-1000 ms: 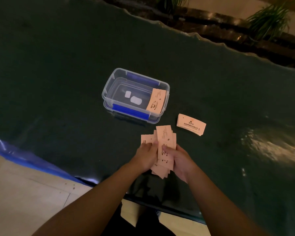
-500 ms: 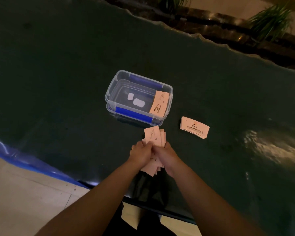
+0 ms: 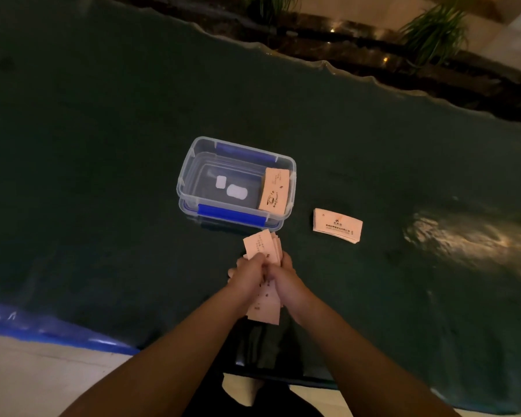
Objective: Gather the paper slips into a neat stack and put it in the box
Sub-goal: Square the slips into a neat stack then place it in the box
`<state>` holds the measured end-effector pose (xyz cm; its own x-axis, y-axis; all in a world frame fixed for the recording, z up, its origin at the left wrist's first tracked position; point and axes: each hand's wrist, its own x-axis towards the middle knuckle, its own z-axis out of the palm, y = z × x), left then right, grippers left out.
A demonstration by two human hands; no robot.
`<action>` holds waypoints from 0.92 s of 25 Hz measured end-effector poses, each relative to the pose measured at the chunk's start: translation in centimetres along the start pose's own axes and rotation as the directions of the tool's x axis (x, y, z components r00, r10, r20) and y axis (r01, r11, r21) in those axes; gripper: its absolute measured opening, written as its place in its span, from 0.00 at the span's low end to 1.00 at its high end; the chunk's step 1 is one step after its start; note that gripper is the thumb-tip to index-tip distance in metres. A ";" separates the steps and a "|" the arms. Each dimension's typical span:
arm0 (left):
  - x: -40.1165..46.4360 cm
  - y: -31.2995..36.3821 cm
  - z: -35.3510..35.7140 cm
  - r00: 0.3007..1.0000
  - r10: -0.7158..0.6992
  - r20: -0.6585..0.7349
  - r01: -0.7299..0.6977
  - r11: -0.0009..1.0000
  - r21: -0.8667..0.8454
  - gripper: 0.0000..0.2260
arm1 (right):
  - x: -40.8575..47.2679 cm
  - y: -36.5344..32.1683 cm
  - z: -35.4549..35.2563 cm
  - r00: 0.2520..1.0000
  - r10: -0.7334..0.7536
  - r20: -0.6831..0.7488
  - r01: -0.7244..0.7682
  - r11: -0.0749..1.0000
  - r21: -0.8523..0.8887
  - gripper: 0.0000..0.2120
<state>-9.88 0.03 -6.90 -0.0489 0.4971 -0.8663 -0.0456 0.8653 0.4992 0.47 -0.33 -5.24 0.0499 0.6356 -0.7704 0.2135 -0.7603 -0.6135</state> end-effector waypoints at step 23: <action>-2.5 2.1 13.5 0.915 0.314 0.253 -0.093 0.774 -0.626 0.27 | -3.3 2.2 -19.3 0.956 -0.290 0.047 0.159 0.644 0.749 0.31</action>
<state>3.58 1.47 -3.91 0.1937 0.7431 -0.6405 -0.6557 0.5837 0.4789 19.58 -1.55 -0.67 -0.0597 0.8218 -0.5666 -0.5851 -0.4887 -0.6471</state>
